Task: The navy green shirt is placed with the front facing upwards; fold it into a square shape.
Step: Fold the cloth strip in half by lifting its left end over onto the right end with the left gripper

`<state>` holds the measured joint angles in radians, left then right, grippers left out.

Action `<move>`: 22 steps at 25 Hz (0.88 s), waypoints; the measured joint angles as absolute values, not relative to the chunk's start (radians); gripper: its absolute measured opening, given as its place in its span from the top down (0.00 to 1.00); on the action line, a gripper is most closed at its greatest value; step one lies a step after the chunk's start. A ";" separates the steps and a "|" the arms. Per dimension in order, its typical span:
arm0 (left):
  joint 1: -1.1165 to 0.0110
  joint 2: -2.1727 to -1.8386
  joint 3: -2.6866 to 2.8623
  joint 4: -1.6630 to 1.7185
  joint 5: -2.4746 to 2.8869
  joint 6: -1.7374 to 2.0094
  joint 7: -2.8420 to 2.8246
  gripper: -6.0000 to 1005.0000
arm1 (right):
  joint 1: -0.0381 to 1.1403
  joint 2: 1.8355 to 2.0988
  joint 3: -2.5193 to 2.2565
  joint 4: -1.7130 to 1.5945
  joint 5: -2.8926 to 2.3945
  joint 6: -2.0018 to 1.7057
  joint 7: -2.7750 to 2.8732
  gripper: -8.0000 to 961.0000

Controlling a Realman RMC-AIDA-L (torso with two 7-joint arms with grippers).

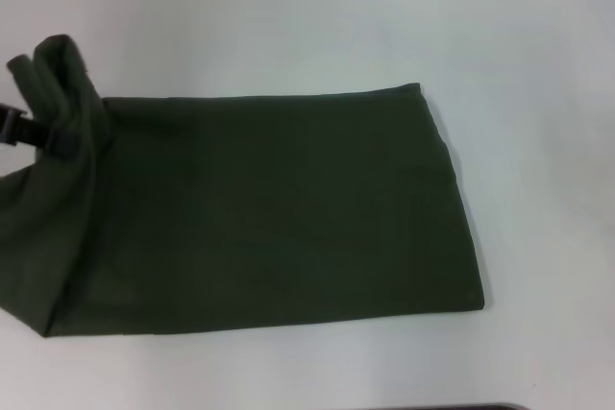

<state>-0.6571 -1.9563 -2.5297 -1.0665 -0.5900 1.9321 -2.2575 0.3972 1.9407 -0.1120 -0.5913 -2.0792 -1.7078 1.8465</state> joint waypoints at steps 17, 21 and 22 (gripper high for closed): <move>-0.661 -1.994 -2.517 -1.068 -0.722 1.949 -2.297 0.92 | 0.397 1.926 -0.112 -0.592 -2.079 -1.738 1.857 0.04; -0.658 -1.994 -2.518 -1.068 -0.727 1.954 -2.297 0.92 | 0.397 1.921 -0.112 -0.592 -2.080 -1.739 1.859 0.04; -0.658 -1.994 -2.518 -1.068 -0.728 1.955 -2.297 0.92 | 0.398 1.919 -0.112 -0.592 -2.080 -1.740 1.859 0.04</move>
<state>-0.6579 -1.9942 -2.5182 -1.0675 -0.7281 1.9549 -2.2975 0.3978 1.9190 -0.1120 -0.5922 -2.0796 -1.7402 1.8594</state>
